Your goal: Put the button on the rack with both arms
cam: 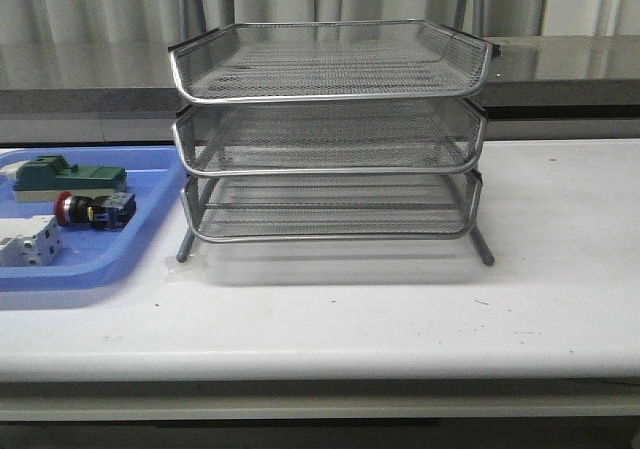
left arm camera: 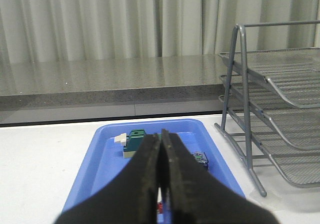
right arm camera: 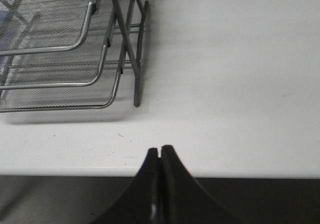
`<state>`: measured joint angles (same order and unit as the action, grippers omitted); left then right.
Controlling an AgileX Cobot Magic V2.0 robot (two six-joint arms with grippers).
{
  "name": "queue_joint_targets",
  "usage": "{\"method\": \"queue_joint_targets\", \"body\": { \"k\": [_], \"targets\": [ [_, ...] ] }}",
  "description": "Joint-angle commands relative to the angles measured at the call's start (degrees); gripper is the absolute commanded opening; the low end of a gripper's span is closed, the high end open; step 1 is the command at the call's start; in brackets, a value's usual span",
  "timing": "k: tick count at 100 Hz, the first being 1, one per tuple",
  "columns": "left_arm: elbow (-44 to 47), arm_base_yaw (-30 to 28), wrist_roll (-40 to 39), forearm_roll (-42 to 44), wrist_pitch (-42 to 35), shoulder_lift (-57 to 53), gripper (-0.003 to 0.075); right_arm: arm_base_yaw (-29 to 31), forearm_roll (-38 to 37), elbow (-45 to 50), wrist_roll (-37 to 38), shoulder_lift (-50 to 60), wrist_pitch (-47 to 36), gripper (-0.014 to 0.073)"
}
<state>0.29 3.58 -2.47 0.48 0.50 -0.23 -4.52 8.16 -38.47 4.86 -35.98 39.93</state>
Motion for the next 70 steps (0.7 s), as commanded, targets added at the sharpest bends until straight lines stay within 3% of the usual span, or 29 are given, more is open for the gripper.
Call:
{"method": "queue_joint_targets", "body": {
  "k": [1,24,31,38,57,64,70],
  "targets": [
    [1.82,0.03,-0.57,-0.48,-4.84,-1.77,-0.002,0.27,3.0,-2.01,-0.4,-2.13,-4.65,-0.0108],
    [1.82,0.03,-0.57,-0.48,-4.84,-1.77,-0.002,0.27,11.82,-1.95,-0.4,-7.51,-4.27,-0.0102],
    [1.82,0.03,-0.57,-0.48,-4.84,-1.77,-0.002,0.27,14.22,-1.61,-0.4,-9.36,-4.45,-0.0057],
    [1.82,0.03,-0.57,-0.48,-4.84,-1.77,-0.002,0.21,15.98,-1.56,-0.4,-11.35,-4.33,0.0032],
    [1.82,0.03,-0.57,-0.48,-4.84,-1.77,-0.002,0.21,19.41,-1.56,-0.4,-15.98,-5.01,0.0395],
    [1.82,0.03,-0.57,-0.48,-4.84,-1.77,-0.002,0.21,20.13,-1.56,-0.46,-17.47,-6.64,0.046],
    [1.82,0.03,-0.57,-0.48,-4.84,-1.77,-0.002,0.21,21.05,-1.56,-0.46,-18.89,-8.45,0.0463]
  ]
}}
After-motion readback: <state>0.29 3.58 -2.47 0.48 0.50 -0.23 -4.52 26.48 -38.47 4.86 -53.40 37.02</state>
